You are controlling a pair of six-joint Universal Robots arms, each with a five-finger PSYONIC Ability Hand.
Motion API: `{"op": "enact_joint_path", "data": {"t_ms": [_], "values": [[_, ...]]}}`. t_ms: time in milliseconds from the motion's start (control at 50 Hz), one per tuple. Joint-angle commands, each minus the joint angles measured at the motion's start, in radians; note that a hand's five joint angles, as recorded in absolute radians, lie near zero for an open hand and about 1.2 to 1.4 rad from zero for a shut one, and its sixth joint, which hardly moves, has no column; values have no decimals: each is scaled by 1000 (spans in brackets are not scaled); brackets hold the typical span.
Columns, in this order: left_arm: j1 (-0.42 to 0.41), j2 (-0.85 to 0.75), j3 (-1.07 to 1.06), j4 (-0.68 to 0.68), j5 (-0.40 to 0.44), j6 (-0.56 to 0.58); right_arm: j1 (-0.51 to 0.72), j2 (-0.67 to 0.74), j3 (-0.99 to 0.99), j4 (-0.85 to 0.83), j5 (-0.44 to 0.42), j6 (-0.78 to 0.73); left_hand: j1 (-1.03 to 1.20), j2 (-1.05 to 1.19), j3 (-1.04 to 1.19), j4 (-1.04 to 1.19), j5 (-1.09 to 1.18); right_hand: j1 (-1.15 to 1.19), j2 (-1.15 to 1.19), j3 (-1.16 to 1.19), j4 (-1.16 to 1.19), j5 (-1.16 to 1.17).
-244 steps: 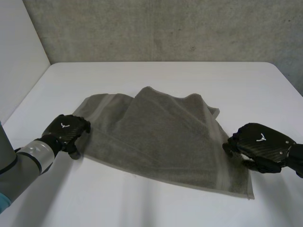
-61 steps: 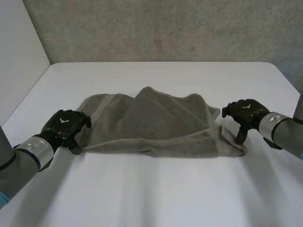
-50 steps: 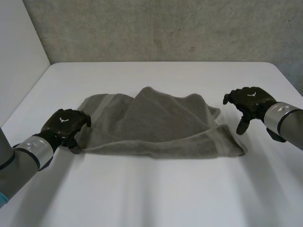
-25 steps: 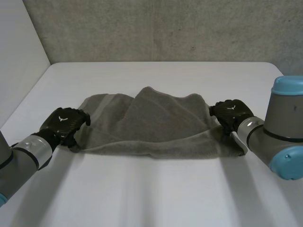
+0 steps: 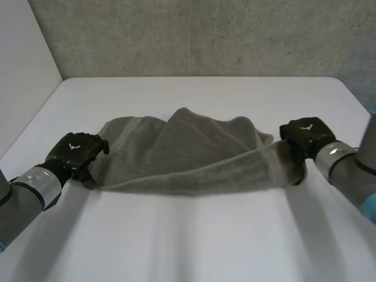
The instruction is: Fold the towel.
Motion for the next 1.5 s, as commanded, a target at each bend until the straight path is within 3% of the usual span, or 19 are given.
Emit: {"op": "enact_joint_path", "data": {"t_ms": [20, 340, 980, 1360, 1420, 1460, 1480, 1500], "values": [[3, 3, 1, -6, 0, 1, -115, -31, 59, -65, -58, 65, -78, -86, -86, -85, -55, 75, 94, 72, 65, 66], [21, 37, -36, -98, 72, 13, -114, -11, 56, -97, -61, 68, -216, -224, -224, -223, -193, 75, 94, 72, 65, 66], [38, -217, 162, -49, 5, 12, -115, 4, 67, -101, -61, 68, 186, 178, 178, 179, 209, 75, 94, 72, 65, 66], [29, -286, 216, -58, 5, 10, -117, 3, 64, -101, -61, 68, 207, 199, 198, 200, 230, 75, 94, 72, 65, 66], [27, -290, 230, -58, 5, 9, -115, 3, 64, -101, -62, 68, 304, 296, 295, 297, 327, 75, 94, 72, 65, 66], [27, -295, 248, -60, 5, 3, -115, 1, 62, -99, -62, 68, 627, 619, 619, 620, 651, 75, 94, 72, 65, 66], [27, -295, 248, -60, 5, 3, -115, 1, 62, -99, -62, 68, 629, 621, 621, 623, 653, 75, 94, 72, 65, 66], [26, -295, 257, -63, 5, 1, -115, 0, 61, -97, -62, 70, 842, 834, 833, 835, 865, 75, 94, 72, 65, 66]]}}
